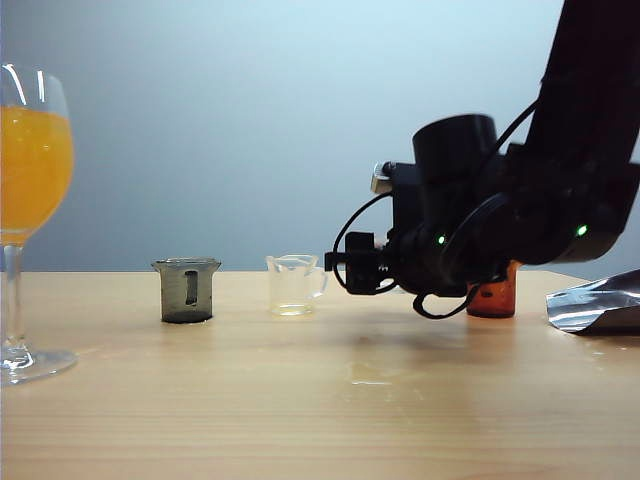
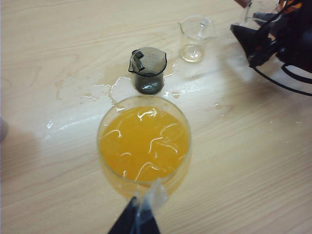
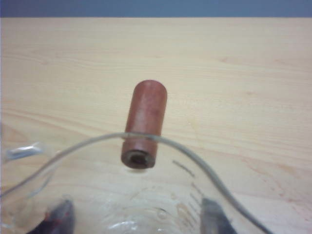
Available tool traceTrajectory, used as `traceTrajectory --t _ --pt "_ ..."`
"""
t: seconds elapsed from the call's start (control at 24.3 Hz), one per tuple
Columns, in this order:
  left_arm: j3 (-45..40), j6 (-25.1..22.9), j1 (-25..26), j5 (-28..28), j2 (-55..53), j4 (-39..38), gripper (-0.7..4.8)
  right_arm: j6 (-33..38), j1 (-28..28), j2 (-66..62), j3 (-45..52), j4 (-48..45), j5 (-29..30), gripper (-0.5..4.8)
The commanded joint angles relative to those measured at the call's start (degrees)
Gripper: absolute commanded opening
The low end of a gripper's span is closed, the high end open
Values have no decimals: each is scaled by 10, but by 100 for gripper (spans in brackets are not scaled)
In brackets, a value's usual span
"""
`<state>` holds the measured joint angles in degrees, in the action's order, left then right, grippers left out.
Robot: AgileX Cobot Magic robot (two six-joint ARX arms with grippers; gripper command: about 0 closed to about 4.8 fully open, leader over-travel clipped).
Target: Pick up the third measuring cup from the left, pour the pineapple juice inside into the goblet, and finally put the measuring cup back in its original place.
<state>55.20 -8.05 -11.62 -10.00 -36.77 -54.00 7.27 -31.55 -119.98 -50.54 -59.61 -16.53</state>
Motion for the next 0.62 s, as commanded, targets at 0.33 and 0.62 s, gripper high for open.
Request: traceTrajectory --t 0.33,0.62 --pt "3 1 1 -2 1 5 -3 2 23 -37 -47 56 38 162" --pt "3 1 1 -2 1 5 -3 2 22 -36 -47 53 49 433"
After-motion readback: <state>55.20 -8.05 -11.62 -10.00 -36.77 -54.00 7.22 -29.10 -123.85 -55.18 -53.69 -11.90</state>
